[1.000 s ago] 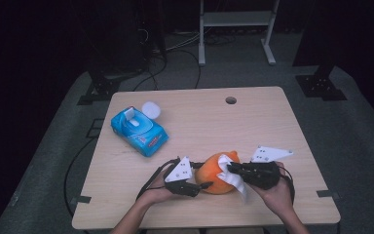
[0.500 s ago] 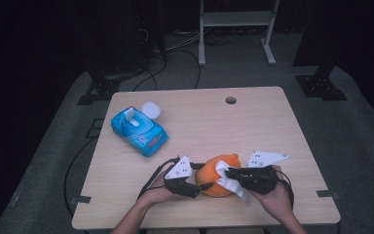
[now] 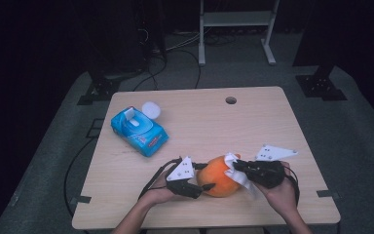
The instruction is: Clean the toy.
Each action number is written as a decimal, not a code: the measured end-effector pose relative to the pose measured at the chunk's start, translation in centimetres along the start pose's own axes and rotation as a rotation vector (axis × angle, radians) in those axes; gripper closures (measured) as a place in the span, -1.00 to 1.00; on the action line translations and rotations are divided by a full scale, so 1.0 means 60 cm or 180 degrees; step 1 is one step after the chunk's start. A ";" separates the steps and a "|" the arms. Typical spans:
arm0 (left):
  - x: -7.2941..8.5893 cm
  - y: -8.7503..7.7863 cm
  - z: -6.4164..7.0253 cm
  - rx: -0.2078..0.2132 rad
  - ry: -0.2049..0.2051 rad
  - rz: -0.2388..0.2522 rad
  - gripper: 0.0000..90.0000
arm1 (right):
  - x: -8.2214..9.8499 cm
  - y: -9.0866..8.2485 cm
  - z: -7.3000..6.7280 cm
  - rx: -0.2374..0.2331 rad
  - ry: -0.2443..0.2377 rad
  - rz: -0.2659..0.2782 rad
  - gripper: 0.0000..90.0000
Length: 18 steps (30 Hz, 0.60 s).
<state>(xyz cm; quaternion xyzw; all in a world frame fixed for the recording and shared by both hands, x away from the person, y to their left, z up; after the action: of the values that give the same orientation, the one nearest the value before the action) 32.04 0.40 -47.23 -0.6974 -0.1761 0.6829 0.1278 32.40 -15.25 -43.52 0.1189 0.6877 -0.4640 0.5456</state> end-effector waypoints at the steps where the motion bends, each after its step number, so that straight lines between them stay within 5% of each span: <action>1: 0.000 0.001 0.002 0.0010 0.0013 -0.0006 -0.24 | -0.004 0.000 -0.009 -0.0078 -0.0025 0.0033 0.89; 4: 0.000 -0.002 0.002 0.0015 -0.0010 0.0003 -0.23 | -0.011 0.003 -0.016 -0.0071 -0.0113 0.0043 0.89; 11: -0.002 -0.004 -0.004 0.0014 -0.0128 0.0041 -0.38 | 0.010 0.012 0.021 0.0015 0.0096 -0.0077 0.89; 16: 0.001 -0.002 -0.003 0.0067 -0.0193 0.0058 -0.35 | 0.015 0.004 0.015 -0.0023 0.0065 -0.0129 0.89; 18: -0.002 -0.002 -0.001 0.0045 -0.0160 0.0048 -0.28 | 0.004 -0.003 0.003 -0.0019 -0.0035 0.0002 0.89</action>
<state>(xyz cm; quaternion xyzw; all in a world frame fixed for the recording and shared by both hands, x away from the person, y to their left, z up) 32.10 0.48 -47.07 -0.6804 -0.1692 0.7023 0.1232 32.30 -15.60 -43.62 0.1149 0.6860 -0.4624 0.5498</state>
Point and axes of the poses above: each handheld gripper's, and its own axes: y roughly forward along the jaws, x roughly out of its underside, z roughly to its right, the point moved 8 cm from there along y, roughly forward along the jaws, and after that the axes turned 11 degrees about x, right-handed, at the moved point
